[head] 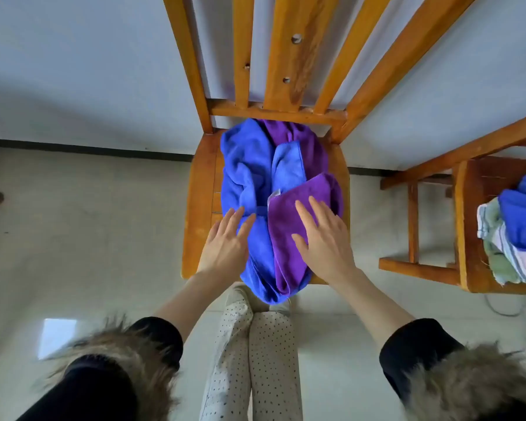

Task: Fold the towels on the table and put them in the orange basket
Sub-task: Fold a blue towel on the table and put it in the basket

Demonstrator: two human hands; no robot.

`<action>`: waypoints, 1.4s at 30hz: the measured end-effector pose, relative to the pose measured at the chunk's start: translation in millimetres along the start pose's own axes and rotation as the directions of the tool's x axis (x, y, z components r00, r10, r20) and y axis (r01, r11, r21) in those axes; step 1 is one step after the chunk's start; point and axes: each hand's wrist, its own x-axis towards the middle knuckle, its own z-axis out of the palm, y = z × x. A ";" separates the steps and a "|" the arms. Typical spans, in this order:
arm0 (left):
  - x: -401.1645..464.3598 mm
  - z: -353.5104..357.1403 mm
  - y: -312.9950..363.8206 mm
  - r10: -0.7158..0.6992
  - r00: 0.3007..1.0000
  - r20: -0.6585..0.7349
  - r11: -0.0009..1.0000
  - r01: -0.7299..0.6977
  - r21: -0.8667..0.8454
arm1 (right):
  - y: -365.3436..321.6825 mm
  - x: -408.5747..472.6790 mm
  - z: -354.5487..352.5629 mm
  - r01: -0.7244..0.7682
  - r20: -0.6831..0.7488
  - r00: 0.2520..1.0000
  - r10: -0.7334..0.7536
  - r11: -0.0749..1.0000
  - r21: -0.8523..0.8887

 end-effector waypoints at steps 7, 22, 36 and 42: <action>45.2 27.1 -11.1 -0.069 0.996 -0.055 0.997 0.067 -0.034 | 10.1 33.3 47.1 0.073 0.070 0.995 -0.066 0.991 -0.110; 19.4 -118.1 23.4 -0.329 0.941 -0.079 0.443 0.080 -0.893 | 16.1 22.5 -14.3 -0.082 0.087 0.995 0.052 0.920 0.384; -30.3 -275.4 83.3 -0.376 0.923 -0.088 0.103 -0.053 -0.993 | -58.0 -32.7 -115.1 -0.090 0.048 0.995 0.085 0.619 0.780; -37.7 -310.5 96.9 -0.343 0.936 -0.078 -0.149 -0.137 -0.979 | -75.0 -13.8 -135.9 -0.084 -0.036 0.981 0.188 0.589 0.804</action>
